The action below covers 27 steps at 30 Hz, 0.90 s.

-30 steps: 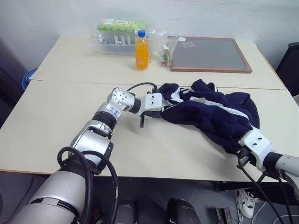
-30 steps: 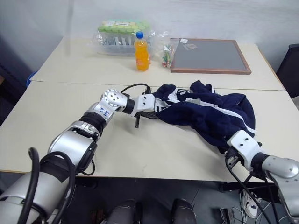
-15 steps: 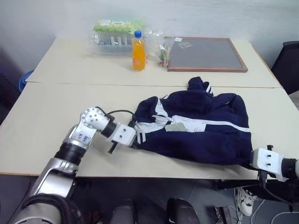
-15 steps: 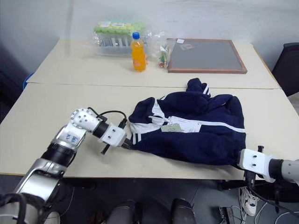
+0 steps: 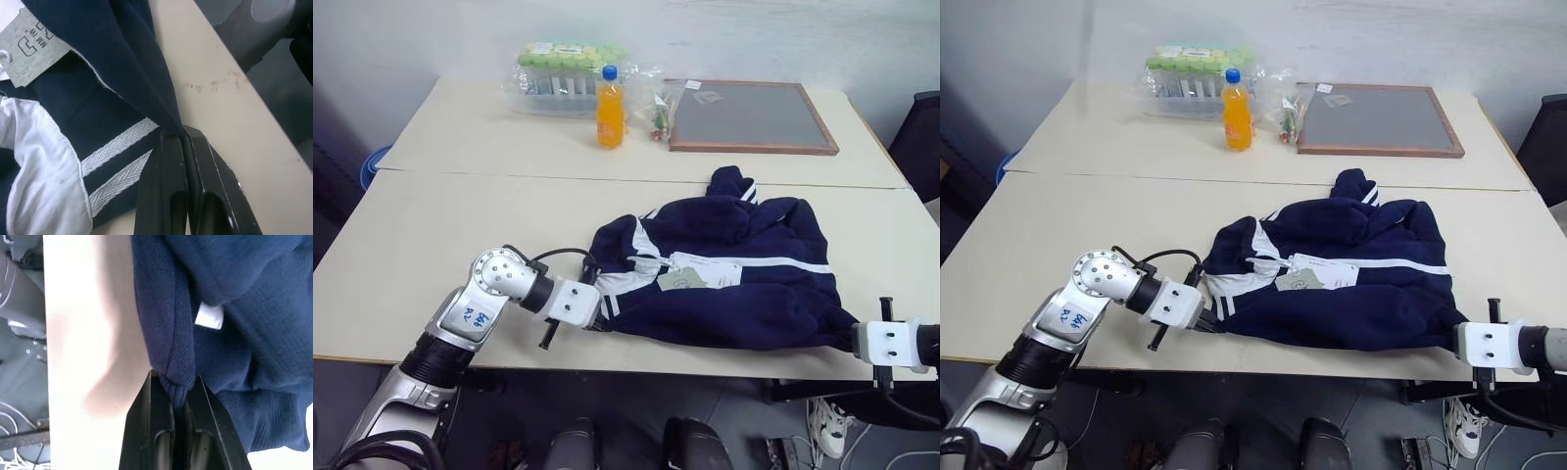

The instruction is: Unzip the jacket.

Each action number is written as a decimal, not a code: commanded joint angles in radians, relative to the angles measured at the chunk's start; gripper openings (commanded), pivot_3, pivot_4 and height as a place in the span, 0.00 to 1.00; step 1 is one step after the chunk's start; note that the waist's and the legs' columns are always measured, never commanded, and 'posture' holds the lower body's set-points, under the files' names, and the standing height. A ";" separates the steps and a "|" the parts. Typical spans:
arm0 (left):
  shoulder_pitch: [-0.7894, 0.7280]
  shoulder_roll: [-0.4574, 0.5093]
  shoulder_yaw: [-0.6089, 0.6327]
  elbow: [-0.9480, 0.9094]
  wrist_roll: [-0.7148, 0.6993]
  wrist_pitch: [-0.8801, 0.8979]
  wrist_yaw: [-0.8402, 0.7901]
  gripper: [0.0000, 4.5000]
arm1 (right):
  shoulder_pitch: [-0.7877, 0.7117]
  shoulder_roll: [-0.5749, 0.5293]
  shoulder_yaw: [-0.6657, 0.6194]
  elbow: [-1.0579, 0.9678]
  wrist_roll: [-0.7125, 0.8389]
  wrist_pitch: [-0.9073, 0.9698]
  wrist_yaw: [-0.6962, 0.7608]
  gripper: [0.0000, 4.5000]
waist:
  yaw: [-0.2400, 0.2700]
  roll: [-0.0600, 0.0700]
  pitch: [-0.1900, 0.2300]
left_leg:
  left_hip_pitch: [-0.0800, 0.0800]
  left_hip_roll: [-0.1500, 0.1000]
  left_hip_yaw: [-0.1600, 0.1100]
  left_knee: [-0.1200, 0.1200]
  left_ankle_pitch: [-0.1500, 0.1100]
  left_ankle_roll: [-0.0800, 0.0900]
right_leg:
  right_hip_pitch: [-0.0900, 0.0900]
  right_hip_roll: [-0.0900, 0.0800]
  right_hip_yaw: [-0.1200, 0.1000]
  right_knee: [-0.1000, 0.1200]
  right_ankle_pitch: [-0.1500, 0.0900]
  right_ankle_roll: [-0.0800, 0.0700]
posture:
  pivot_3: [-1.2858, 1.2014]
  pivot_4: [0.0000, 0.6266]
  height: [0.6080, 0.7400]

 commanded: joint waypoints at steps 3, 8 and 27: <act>0.034 0.033 0.003 -0.052 -0.011 0.023 0.025 0.01 | -0.004 -0.032 0.002 0.045 -0.010 -0.050 -0.014 0.00 | 0.000 0.000 0.000 | 0.000 0.000 0.000 0.000 0.000 0.000 | 0.000 0.000 0.000 0.000 0.000 0.000 | 0.52 0.24 1.00; 0.040 0.047 0.004 -0.043 -0.004 0.032 0.044 0.01 | 0.017 -0.021 -0.005 0.028 -0.014 -0.023 -0.048 0.00 | 0.001 0.000 0.000 | 0.000 0.000 0.000 0.000 0.000 0.000 | 0.000 0.000 0.000 0.000 0.000 0.000 | 0.52 0.24 1.00; -0.073 0.069 0.146 0.069 -0.218 0.251 0.025 0.83 | 0.211 -0.114 -0.252 -0.343 0.281 0.444 0.059 1.00 | 0.003 0.001 0.000 | 0.001 0.001 -0.004 0.000 0.000 0.000 | 0.002 0.000 -0.001 -0.001 0.000 0.000 | 0.52 0.24 1.00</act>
